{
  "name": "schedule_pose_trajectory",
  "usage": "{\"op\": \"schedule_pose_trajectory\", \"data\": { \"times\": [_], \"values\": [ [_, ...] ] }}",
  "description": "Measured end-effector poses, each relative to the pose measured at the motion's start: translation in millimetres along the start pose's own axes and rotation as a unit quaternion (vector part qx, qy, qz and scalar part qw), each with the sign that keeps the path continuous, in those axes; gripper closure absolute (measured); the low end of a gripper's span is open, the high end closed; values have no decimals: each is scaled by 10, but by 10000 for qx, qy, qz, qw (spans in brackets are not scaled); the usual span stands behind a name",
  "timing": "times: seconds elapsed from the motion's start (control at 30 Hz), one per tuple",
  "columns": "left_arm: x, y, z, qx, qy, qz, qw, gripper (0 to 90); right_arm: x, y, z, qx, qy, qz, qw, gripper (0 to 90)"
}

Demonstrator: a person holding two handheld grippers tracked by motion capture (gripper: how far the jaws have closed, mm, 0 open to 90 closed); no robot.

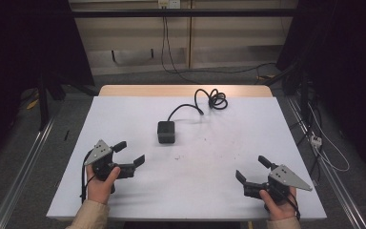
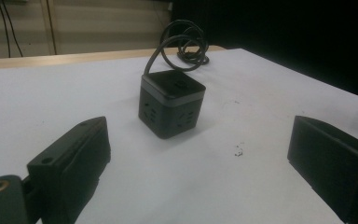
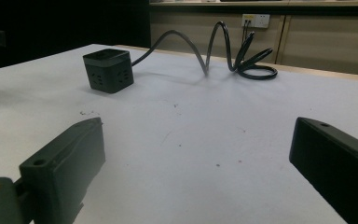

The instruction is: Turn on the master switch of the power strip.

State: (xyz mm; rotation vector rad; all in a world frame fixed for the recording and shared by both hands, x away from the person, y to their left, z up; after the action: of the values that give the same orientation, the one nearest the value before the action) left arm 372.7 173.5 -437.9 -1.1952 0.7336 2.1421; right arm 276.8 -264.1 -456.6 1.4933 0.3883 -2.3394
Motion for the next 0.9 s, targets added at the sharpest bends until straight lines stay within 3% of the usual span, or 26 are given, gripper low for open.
{"op": "schedule_pose_trajectory", "data": {
  "times": [0.43, 0.9],
  "values": [
    [-115, -52, -228, -19, -219, 18, 9998, 59, -13, -16, -16, -32, -11, 42, 10000, 29],
    [-236, -119, -360, -49, -193, 193, 9996, 48, -15, -14, -20, -45, -19, 53, 10000, 31]
  ]
}}
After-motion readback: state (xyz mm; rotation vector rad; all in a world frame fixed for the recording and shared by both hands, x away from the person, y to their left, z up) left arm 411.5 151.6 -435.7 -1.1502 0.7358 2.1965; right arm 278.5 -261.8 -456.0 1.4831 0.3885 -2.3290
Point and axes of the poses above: each handheld gripper's, and its own axes: z roughly backward along the jaws, x roughly out of its underside, y roughly to its right, the point moved 3 cm from there along -z, roughly forward along the jaws, and after that the axes turned 11 degrees about -y, right-handed, at the moved point
